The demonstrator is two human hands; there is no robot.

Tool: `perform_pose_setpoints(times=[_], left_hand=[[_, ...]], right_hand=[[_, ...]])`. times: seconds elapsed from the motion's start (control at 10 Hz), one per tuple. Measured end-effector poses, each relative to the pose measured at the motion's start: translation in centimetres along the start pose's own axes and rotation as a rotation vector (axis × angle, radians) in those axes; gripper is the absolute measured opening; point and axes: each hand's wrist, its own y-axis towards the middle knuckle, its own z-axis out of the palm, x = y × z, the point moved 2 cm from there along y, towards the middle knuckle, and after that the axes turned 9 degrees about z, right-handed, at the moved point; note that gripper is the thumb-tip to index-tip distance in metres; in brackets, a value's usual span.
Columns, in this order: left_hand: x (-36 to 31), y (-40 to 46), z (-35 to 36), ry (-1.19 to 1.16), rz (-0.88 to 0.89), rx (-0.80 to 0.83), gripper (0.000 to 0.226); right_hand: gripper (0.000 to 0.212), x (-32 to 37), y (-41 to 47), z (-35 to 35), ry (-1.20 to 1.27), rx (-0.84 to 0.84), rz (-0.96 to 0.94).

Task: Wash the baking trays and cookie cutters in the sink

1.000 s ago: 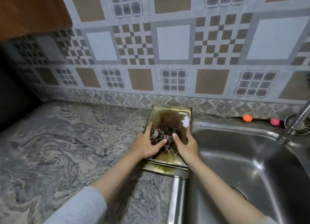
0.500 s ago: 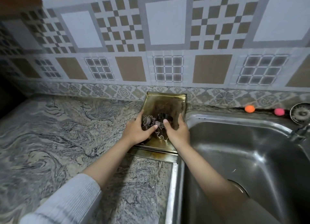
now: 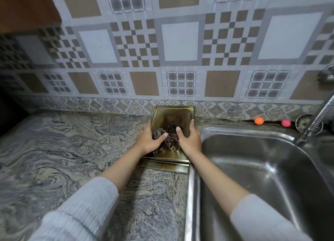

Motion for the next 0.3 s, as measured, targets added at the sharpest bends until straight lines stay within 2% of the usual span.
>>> perform_pose_setpoints(times=[0.2,0.3], left_hand=[[-3.3,-1.5,-2.2,-0.051,0.139,-0.076,0.098],[-4.7,-2.8,-3.5,-0.14,0.286,-0.156,0.089]], right_hand=[[0.074,3.1,-3.6,-1.9,0.037,-0.141,-0.057],[0.06,5.1,-6.8,-3.7,0.262,-0.244,-0.092]])
